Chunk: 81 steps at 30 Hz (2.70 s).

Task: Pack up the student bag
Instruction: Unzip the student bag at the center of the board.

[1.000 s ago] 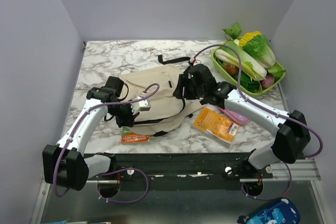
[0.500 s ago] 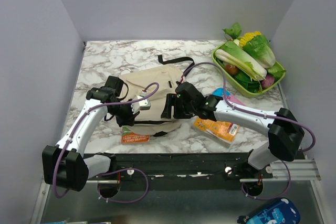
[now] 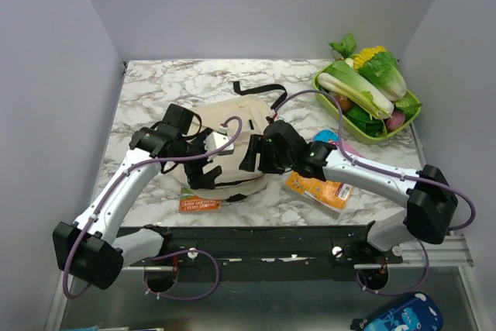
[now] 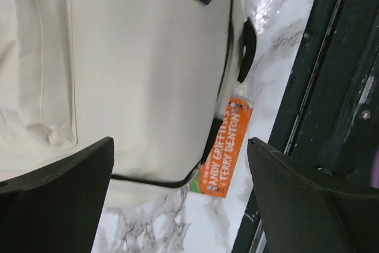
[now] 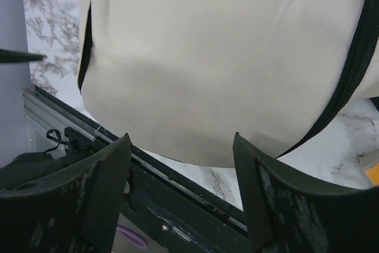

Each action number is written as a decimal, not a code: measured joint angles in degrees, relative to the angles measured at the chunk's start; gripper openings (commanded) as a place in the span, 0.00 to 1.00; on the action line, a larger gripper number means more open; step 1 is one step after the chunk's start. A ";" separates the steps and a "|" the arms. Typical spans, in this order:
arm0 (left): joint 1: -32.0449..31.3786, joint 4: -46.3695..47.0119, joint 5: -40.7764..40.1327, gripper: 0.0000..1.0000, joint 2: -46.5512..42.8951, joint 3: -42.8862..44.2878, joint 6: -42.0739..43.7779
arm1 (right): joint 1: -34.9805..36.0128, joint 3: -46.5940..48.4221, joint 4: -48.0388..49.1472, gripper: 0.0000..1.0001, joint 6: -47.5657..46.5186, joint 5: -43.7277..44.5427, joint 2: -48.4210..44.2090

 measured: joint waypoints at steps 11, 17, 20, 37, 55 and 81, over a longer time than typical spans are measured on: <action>-12.57 18.23 -6.32 0.99 4.09 -2.03 -13.66 | -0.17 -4.35 -1.18 0.78 0.26 6.78 -10.69; -14.12 20.83 -6.86 0.99 7.87 -3.13 -14.36 | -0.90 -8.33 -1.62 0.78 0.48 8.52 -13.33; -15.34 20.65 -6.75 0.99 8.17 -4.63 -13.62 | -1.11 -9.68 -1.75 0.78 0.50 8.92 -13.90; -16.24 18.60 -6.38 0.48 14.34 -4.22 -10.32 | -1.18 -10.21 -1.75 0.76 0.68 9.11 -15.21; -15.76 14.21 -5.60 0.00 14.56 0.48 -14.14 | -1.18 -16.72 3.06 0.74 0.11 9.03 -16.31; -2.84 20.90 -6.95 0.00 6.49 6.62 -25.99 | 0.85 -10.45 10.88 0.69 -5.81 10.38 -5.27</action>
